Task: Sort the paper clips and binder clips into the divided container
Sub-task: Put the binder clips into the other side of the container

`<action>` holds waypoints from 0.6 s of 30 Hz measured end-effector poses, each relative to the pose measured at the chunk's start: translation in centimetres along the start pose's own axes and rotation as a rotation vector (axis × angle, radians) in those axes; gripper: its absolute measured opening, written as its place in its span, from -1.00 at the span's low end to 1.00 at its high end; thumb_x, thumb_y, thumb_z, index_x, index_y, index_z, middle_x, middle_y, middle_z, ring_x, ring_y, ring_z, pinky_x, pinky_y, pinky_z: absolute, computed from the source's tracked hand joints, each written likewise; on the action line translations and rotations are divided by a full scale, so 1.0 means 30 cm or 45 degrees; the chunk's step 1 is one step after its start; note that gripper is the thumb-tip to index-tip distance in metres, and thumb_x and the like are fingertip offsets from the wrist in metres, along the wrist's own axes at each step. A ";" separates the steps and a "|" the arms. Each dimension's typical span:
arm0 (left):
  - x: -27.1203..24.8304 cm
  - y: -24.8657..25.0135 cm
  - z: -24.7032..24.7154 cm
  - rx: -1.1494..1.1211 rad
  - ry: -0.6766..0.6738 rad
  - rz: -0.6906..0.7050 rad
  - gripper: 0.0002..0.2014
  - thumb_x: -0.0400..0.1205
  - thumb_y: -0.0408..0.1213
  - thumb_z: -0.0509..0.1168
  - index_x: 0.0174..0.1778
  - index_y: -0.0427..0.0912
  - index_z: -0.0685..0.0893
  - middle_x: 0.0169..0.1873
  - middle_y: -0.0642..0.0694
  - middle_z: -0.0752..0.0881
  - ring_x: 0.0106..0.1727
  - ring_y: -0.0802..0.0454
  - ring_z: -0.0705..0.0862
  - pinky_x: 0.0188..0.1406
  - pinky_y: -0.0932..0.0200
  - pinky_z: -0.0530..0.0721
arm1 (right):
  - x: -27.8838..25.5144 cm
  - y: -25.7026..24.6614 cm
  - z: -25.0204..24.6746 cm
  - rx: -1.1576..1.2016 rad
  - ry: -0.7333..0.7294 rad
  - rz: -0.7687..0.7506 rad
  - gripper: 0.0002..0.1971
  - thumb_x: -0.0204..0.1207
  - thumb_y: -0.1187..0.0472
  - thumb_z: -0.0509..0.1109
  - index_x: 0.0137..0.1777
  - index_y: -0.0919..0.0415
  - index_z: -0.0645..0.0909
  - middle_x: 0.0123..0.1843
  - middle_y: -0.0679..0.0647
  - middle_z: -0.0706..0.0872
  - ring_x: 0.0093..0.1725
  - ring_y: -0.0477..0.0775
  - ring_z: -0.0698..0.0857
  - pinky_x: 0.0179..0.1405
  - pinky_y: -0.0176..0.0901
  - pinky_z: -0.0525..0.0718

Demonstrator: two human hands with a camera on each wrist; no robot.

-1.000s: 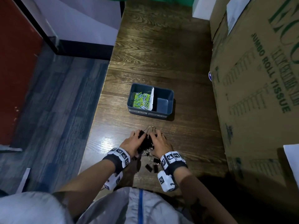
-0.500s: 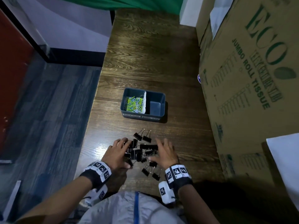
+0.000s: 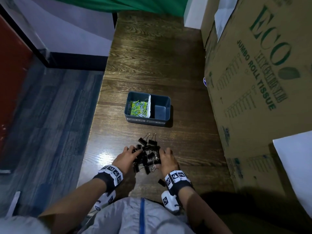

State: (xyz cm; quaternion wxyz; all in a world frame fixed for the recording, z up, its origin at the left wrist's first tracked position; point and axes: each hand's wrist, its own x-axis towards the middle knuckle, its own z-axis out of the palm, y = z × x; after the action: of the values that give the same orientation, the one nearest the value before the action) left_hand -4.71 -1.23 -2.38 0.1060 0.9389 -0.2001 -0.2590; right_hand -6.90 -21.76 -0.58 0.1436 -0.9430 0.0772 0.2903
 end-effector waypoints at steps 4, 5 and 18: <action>-0.009 0.019 -0.045 -0.111 0.059 -0.004 -0.32 0.52 -0.52 0.39 0.55 0.01 0.43 0.20 -0.14 0.60 0.06 -0.05 0.68 0.06 0.14 0.70 | 0.016 0.018 -0.034 0.090 0.005 -0.032 -0.46 0.50 0.17 0.59 0.46 0.15 0.55 0.41 0.14 0.47 0.33 0.22 0.62 0.28 0.05 0.67; -0.009 0.021 -0.058 -0.129 0.065 0.006 -0.38 0.54 -0.52 0.37 0.51 -0.01 0.48 0.13 -0.12 0.65 -0.01 -0.03 0.70 0.01 0.15 0.69 | 0.018 0.026 -0.040 0.101 0.019 -0.023 -0.51 0.51 0.17 0.58 0.42 0.19 0.59 0.37 0.14 0.52 0.29 0.20 0.65 0.24 -0.02 0.68; 0.099 0.158 -0.293 -0.346 0.249 0.142 -0.94 0.60 -0.37 0.40 -0.07 -0.15 0.76 -0.26 -0.04 0.78 -0.26 0.03 0.73 -0.18 0.17 0.71 | -0.016 0.074 -0.144 0.049 0.127 0.102 -0.90 0.65 0.24 0.42 -0.02 0.13 0.78 0.00 0.09 0.82 -0.02 0.08 0.78 0.00 -0.13 0.73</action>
State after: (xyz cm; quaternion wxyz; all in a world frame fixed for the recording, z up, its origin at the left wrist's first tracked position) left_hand 0.74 -5.91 5.14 0.2652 0.9241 -0.2038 -0.1848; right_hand -5.52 -25.19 2.61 0.1458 -0.9495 0.1273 0.2468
